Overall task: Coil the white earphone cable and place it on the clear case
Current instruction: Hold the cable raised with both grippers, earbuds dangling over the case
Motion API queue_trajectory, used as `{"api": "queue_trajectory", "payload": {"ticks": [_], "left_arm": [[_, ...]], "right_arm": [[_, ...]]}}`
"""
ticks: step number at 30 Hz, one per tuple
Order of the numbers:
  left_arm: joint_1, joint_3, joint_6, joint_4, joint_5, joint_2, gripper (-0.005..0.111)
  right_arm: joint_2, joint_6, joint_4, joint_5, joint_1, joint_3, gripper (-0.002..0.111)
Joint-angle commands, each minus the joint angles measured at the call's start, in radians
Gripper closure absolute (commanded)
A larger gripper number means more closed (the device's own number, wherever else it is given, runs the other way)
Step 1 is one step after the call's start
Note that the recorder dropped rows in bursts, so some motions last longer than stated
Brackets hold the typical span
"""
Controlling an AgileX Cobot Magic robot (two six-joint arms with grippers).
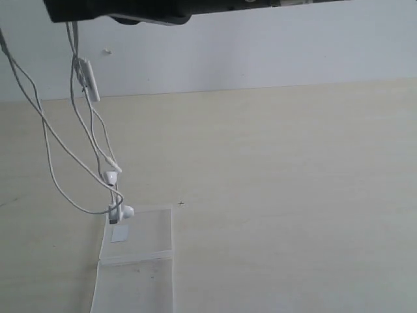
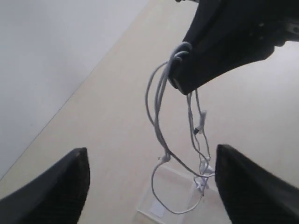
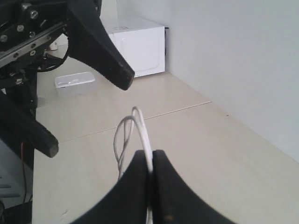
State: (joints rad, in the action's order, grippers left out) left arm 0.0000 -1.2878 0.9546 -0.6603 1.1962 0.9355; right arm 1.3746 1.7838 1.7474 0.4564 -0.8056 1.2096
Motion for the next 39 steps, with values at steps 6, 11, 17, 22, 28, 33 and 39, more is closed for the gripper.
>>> {"api": "queue_trajectory", "payload": {"ticks": [6,11,17,22,28,33,39], "left_arm": [[-0.002,0.004,-0.019,-0.078,-0.012,0.016,0.036],[-0.002,0.033,-0.019,-0.125,-0.012,0.036,0.036],[-0.002,0.12,-0.003,-0.139,-0.018,0.043,0.042],[-0.002,0.144,0.015,-0.192,-0.028,0.043,0.07],[-0.002,0.144,0.028,-0.219,-0.009,0.041,0.076],[-0.002,0.144,0.036,-0.244,0.025,0.041,0.071],[-0.002,0.144,0.045,-0.283,0.025,0.041,0.043]], "right_arm": [[-0.057,0.0,-0.003,-0.011,0.006,0.046,0.108],[-0.06,0.007,-0.003,0.039,0.006,0.046,0.108],[-0.06,0.007,-0.003,0.043,0.006,0.046,0.108],[-0.06,0.007,-0.003,0.049,0.006,0.044,0.108],[-0.053,0.007,-0.003,0.051,0.006,0.043,0.108],[-0.047,-0.004,-0.003,0.051,0.006,0.043,0.108],[-0.047,-0.004,-0.003,0.055,0.006,0.043,0.108]]}}
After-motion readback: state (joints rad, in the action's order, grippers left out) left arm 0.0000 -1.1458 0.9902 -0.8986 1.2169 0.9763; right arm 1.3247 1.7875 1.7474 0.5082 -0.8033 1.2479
